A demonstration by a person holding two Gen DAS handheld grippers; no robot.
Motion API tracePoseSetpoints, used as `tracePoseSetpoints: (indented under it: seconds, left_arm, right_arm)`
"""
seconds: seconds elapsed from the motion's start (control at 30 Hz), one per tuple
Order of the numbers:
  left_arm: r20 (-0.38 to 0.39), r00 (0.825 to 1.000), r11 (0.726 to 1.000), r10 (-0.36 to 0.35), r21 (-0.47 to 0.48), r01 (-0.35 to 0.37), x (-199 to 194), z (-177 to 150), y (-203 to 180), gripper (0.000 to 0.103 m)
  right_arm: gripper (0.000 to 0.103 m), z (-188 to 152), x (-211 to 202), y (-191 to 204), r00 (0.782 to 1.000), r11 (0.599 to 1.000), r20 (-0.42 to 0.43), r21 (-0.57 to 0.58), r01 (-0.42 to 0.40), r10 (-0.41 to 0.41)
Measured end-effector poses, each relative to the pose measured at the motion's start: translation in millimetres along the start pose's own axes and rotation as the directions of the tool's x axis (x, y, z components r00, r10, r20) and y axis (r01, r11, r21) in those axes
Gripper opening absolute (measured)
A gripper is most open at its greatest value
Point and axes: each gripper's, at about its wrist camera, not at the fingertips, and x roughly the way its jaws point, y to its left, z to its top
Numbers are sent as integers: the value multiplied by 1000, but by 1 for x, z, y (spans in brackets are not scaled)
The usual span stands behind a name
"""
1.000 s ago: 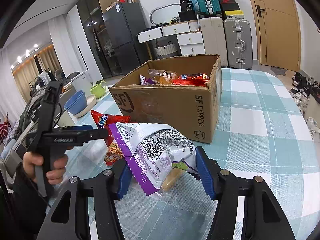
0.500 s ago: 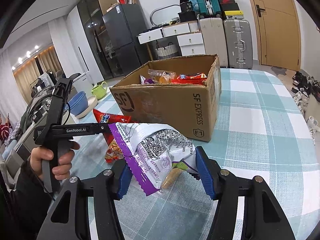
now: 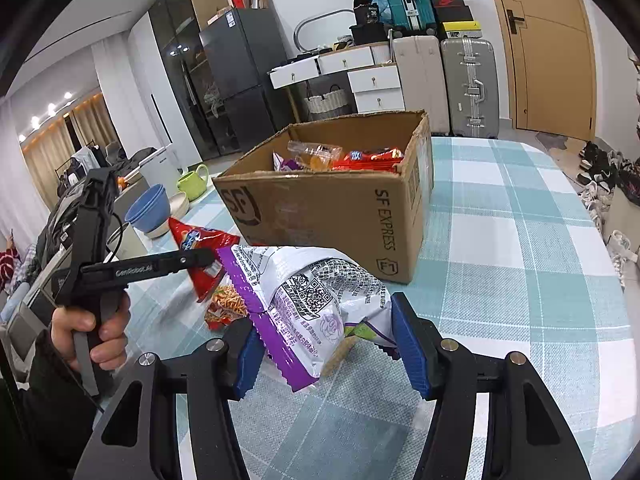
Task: Organize snacks
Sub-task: 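Grasp the red snack bag with the left gripper, then carry both bags into the cardboard box and open both grippers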
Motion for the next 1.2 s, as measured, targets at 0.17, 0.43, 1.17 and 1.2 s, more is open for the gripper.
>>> tracePoseSetpoints:
  seconds: [0.17, 0.43, 1.17, 1.2]
  left_arm:
    - [32, 999, 1000, 15, 13, -15, -16, -1, -3, 39]
    - [110, 994, 999, 19, 44, -24, -53, 4, -18, 39]
    - [203, 979, 995, -18, 103, -3, -111, 55, -60, 39]
    - [204, 979, 994, -18, 105, -4, -112, 58, -62, 39]
  right_arm:
    - [59, 6, -6, 1, 1000, 1000, 18, -2, 6, -6]
    - [59, 22, -19, 4, 999, 1000, 53, -12, 14, -13]
    - [59, 78, -32, 14, 991, 1000, 133, -24, 5, -2]
    - [59, 81, -31, 13, 991, 1000, 135, -24, 5, -1]
